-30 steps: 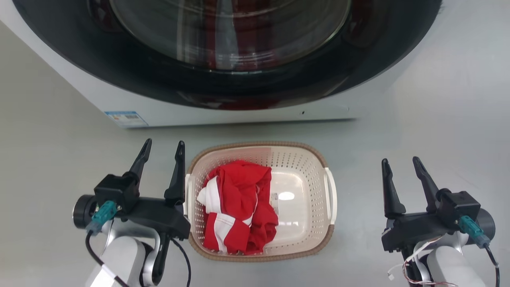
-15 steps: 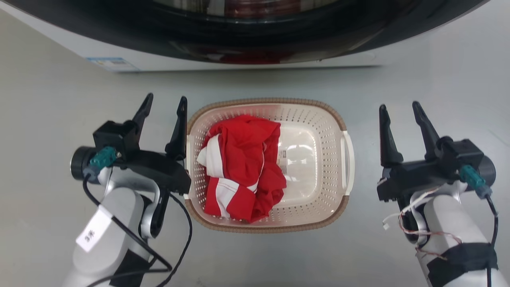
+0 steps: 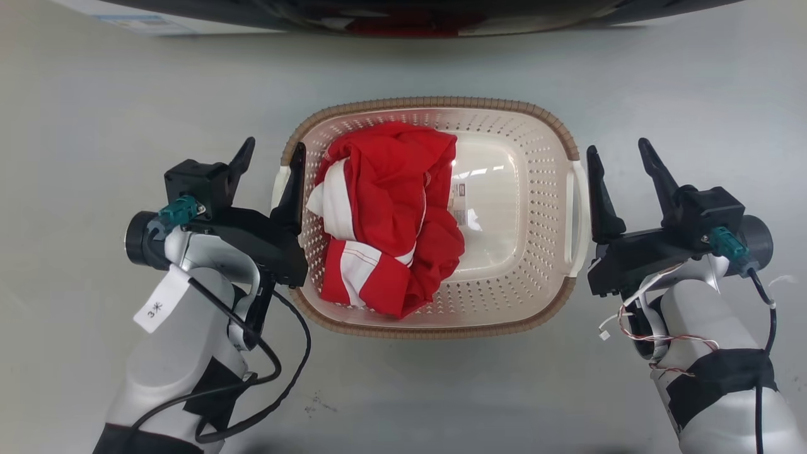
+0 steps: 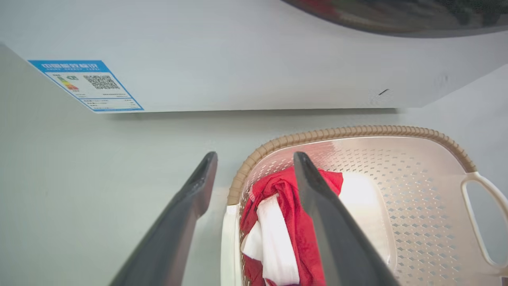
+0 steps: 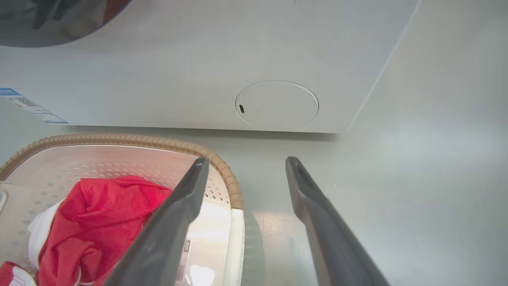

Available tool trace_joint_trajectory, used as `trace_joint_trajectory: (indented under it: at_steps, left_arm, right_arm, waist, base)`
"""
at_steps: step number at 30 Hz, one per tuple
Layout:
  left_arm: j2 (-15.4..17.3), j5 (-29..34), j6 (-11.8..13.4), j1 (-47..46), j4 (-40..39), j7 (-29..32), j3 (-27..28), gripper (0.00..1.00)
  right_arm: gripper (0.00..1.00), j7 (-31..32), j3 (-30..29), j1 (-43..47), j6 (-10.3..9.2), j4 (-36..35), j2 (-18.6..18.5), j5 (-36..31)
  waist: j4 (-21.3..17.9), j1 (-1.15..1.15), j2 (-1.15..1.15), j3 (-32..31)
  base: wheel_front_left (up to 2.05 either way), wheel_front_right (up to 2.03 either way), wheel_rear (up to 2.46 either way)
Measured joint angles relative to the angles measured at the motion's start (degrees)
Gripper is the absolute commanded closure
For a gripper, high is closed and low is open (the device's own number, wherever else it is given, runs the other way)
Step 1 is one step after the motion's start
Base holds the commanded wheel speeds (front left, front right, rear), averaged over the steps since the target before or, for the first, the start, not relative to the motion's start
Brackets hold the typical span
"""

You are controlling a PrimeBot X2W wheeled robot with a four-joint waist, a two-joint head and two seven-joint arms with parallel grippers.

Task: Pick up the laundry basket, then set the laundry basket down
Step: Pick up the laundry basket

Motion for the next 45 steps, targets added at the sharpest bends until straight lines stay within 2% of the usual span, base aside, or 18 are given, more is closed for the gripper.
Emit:
trace_joint_trajectory:
  at_steps: [9, 24, 25, 26, 45]
  left_arm:
    - [-0.82, -0.77, -1.43, -0.69, 8.23, -0.03, -0.73, 0.0]
    - [-1.83, -1.72, -3.44, -4.47, 17.4, -0.23, -2.45, 0.0]
    - [-1.88, -1.8, -3.54, -4.84, 17.88, -0.25, -2.54, 0.45]
    - [-1.89, -1.8, -3.87, -5.32, 18.42, -0.25, -2.65, 1.0]
    - [-3.45, -2.54, -4.87, -8.25, 26.18, -1.25, -4.1, 1.0]
  right_arm:
    - [0.0, 0.0, 1.42, -0.58, 1.01, 5.9, 0.7, -0.53]
    - [0.0, 0.0, 2.91, -3.63, 2.1, 12.8, 1.68, -0.51]
    - [0.31, 0.0, 2.93, -3.88, 2.26, 13.07, 1.72, -0.47]
    - [1.0, 0.0, 2.97, -4.11, 2.35, 13.43, 1.76, -0.47]
    - [1.0, -0.01, 2.93, -6.69, 2.87, 21.09, 2.42, 0.38]
  waist:
    - [0.02, 0.0, 0.0, 3.24]
    - [0.29, -0.01, 0.0, 5.68]
    - [0.3, -0.01, -0.01, 5.72]
    - [0.31, -0.01, -0.01, 5.75]
    - [0.33, -0.01, 0.0, 3.48]
  base:
    - [0.0, 0.0, 0.0]
    - [0.0, 0.0, 0.0]
    - [0.0, 0.0, 0.0]
    - [0.0, 0.0, 0.0]
    - [0.0, 0.0, 0.0]
